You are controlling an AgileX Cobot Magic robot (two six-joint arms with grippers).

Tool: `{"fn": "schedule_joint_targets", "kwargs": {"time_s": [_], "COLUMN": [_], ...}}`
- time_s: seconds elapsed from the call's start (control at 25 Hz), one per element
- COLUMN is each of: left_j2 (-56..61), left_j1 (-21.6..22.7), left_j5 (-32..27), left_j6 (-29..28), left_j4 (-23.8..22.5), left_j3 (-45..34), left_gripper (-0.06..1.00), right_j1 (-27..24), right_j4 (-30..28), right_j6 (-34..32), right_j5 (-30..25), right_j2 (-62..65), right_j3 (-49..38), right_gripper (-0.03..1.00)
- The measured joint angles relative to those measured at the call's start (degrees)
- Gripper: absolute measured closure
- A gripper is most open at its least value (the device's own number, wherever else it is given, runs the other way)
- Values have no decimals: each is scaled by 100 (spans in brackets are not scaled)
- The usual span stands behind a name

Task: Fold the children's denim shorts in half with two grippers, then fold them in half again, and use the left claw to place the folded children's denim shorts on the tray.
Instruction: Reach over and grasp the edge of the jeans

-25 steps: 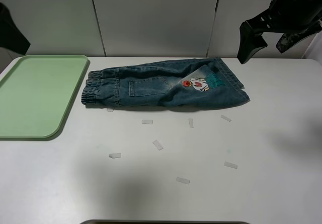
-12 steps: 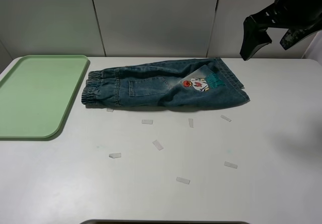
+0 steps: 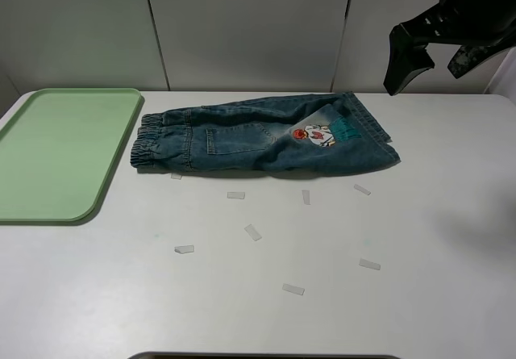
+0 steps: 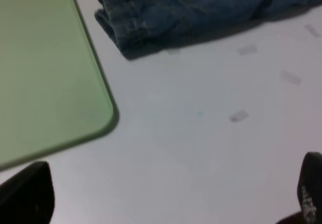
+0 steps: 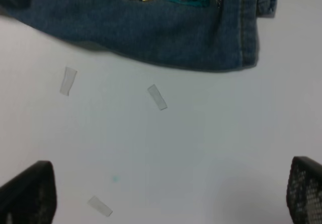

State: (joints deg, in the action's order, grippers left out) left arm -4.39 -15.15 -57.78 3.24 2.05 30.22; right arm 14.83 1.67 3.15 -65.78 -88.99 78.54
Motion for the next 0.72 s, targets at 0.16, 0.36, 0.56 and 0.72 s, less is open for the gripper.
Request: {"fn": "schedule_joint_targets", "kwargs": {"time_s": [0.16,0.36,0.56,0.72], "left_j2": [57,75,75,75], "left_j1": [0,0,0,0], "left_j5": [-159,-289,-289,-289], "left_j6": [41,107,107,109], "left_j4": [12,7,2,2], "left_j3": [-121,-184,-184,-184], "left_gripper": [-1,0,0,0], "right_j1": [0,0,0,0], "right_j4": [0,0,0,0], "right_j6": [0,-12,-16,-16], "right_j5": [15,42,42,42], "right_j2": [0,0,0,0], "right_j3": [0,0,0,0], "right_gripper": [27,27,27,27]}}
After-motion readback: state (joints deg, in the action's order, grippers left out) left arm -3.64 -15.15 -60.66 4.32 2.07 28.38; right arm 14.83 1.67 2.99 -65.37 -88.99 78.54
